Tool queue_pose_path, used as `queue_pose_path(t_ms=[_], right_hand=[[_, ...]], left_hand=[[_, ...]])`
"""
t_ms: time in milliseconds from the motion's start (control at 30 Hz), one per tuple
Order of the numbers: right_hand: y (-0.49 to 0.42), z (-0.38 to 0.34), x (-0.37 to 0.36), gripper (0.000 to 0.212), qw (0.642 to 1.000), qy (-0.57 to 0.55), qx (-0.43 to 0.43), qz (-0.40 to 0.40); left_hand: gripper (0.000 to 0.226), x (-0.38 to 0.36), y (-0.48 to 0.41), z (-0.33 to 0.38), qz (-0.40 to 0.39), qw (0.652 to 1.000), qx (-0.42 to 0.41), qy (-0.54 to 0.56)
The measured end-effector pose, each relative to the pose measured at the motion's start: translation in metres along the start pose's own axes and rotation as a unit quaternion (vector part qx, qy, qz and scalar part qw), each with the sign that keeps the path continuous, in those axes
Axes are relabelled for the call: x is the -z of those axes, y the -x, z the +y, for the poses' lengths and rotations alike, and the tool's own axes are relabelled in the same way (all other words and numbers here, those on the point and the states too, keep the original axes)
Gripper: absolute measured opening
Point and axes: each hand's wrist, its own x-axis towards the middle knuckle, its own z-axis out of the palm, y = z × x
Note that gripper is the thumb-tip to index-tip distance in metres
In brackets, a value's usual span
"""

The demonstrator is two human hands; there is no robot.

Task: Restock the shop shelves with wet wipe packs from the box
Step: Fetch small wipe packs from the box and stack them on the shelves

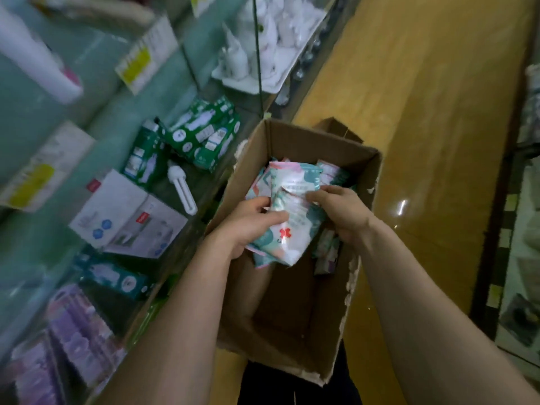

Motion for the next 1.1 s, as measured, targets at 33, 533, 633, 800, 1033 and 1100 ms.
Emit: queue_pose_path(t_ms=[33,533,633,800,1033,1100], right_hand=[[0.013,-0.007,0.008,0.008,1.000,-0.007,0.008,0.012],[0.192,-0.061,0.151,0.027,0.914,-0.288,0.147,0.245],[0.225,-0.060,0.191,0.030,0.897,-0.309,0.165,0.269],[0.289,-0.044,0.258,0.022,0.867,-0.332,0.202,0.313],[0.377,0.000,0.342,0.021,0.826,-0.364,0.219,0.369],[0.402,0.015,0.362,0.019,0.812,-0.375,0.230,0.384]], left_hand=[[0.009,-0.004,0.010,0.012,0.008,1.000,-0.012,0.013],[0.049,-0.123,0.145,0.172,-0.146,0.973,-0.146,-0.104],[0.049,-0.162,0.175,0.201,-0.166,0.958,-0.170,-0.160],[0.046,-0.238,0.228,0.235,-0.199,0.921,-0.215,-0.256],[0.018,-0.348,0.310,0.242,-0.234,0.871,-0.276,-0.333],[0.015,-0.376,0.331,0.239,-0.247,0.856,-0.291,-0.349]])
